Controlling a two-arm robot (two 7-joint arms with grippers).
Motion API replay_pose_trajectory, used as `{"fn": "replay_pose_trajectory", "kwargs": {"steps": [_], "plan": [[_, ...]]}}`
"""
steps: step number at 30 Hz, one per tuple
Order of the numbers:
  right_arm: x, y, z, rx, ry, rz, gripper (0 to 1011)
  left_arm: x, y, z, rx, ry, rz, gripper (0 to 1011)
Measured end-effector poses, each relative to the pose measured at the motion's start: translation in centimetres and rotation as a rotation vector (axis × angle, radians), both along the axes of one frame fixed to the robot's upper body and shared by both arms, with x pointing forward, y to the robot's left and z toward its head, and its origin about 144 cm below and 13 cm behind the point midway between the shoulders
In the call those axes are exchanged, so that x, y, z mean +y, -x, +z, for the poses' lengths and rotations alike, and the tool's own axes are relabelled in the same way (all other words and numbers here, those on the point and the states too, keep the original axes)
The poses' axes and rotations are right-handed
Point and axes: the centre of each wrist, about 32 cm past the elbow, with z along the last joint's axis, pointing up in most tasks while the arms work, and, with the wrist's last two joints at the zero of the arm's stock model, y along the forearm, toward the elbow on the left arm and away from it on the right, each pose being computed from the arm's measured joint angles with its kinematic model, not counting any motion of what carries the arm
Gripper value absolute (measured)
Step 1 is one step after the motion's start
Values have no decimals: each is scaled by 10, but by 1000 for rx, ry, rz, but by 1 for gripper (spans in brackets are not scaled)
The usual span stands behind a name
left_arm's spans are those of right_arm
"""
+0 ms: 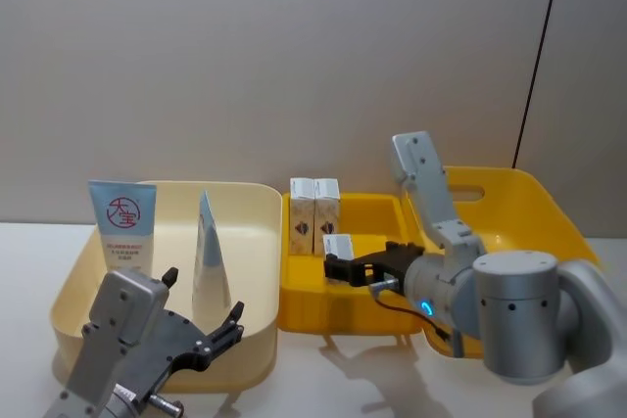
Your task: Bimanual collaborative sorting of washing and personal care products
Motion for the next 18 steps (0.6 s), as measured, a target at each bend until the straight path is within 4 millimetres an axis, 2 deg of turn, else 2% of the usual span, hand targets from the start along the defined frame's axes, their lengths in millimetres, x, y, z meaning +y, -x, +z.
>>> {"fn": "replay_pose_trajectory", "kwargs": {"steps": [18], "plan": [[19, -19, -14, 27, 20, -8, 998, 0, 0, 0, 0, 0, 0, 1003]]}}
